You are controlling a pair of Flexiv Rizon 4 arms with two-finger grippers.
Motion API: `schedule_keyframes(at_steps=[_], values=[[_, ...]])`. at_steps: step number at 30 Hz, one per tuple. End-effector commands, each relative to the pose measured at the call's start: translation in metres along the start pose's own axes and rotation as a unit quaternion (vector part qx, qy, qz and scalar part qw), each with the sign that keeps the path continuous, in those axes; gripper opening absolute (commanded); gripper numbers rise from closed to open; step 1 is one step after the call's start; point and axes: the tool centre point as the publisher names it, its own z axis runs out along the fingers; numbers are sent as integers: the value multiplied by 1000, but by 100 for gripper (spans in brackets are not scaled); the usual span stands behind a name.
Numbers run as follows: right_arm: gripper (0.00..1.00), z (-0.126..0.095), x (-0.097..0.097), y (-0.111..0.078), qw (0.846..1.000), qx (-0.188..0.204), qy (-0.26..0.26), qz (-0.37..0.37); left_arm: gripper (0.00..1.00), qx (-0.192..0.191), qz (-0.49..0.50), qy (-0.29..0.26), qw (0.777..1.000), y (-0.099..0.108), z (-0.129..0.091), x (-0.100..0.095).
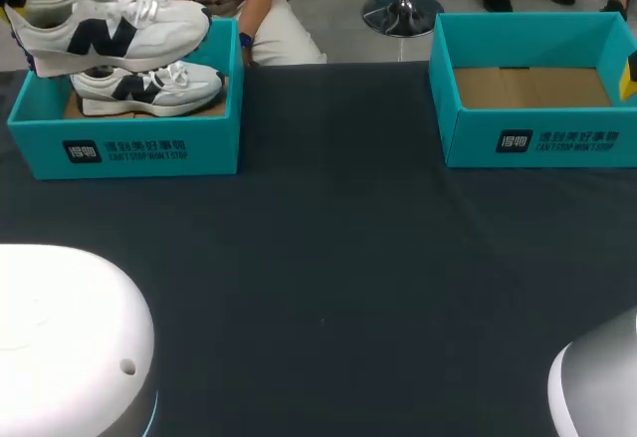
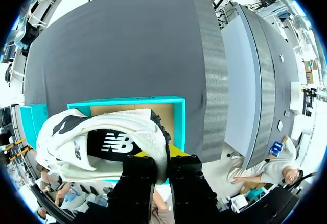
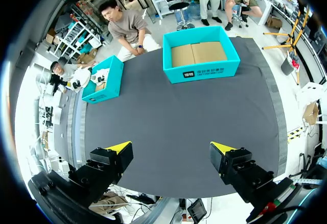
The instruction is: Take the shoe out of the shoebox, open the shoe tongue, remove and reinsert the insole, then place the shoe into the shoebox
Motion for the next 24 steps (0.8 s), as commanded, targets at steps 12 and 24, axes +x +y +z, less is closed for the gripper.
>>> schedule_keyframes(at_steps=[12,24], values=[[100,-1,1,3,1000,3,-1,0,0,-3,0,0,1000,-2,-2,1],[100,-1,1,3,1000,3,-1,0,0,-17,28,-15,999,-77,-29,-89]])
